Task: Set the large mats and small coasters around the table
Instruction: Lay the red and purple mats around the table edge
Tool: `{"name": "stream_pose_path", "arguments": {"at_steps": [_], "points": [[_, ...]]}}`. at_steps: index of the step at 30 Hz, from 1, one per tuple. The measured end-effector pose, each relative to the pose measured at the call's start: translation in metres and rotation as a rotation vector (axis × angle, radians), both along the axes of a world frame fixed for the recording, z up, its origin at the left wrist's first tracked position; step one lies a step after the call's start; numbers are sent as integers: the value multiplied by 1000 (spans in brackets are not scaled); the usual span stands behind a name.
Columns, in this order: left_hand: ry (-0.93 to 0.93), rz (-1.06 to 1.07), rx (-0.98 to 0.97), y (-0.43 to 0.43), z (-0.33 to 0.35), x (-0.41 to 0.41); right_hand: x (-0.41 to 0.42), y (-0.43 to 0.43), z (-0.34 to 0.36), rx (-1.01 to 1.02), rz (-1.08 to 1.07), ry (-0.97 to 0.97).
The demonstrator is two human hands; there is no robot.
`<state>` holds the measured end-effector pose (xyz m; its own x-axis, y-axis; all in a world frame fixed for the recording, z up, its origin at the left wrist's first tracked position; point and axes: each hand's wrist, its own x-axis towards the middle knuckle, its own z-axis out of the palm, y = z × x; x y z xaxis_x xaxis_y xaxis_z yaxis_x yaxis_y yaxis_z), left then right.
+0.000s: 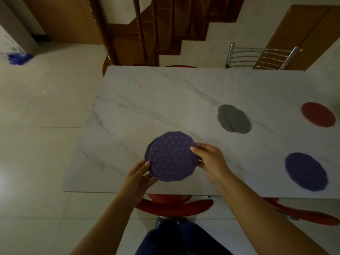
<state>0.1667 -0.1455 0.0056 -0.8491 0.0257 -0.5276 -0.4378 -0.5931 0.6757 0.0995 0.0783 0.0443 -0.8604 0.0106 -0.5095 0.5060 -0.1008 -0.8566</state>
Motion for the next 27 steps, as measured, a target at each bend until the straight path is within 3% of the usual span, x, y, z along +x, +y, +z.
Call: {"name": "stream_pose_path", "arguments": {"at_steps": [8, 19, 21, 24, 27], "points": [[16, 258, -48, -39, 1, 2, -18, 32, -8, -237, -247, -97], [-20, 360, -68, -47, -2, 30, -14, 9, -87, -28, -223, -329], [-36, 362, -64, -43, -2, 33, -18, 5, -92, 94, -194, -308], [-39, 365, -65, -38, -3, 34, -20, 3, -92, 538, -7, -193], [-32, 363, -58, -34, -3, 34, -18, 3, -91, 685, 140, -126]]}}
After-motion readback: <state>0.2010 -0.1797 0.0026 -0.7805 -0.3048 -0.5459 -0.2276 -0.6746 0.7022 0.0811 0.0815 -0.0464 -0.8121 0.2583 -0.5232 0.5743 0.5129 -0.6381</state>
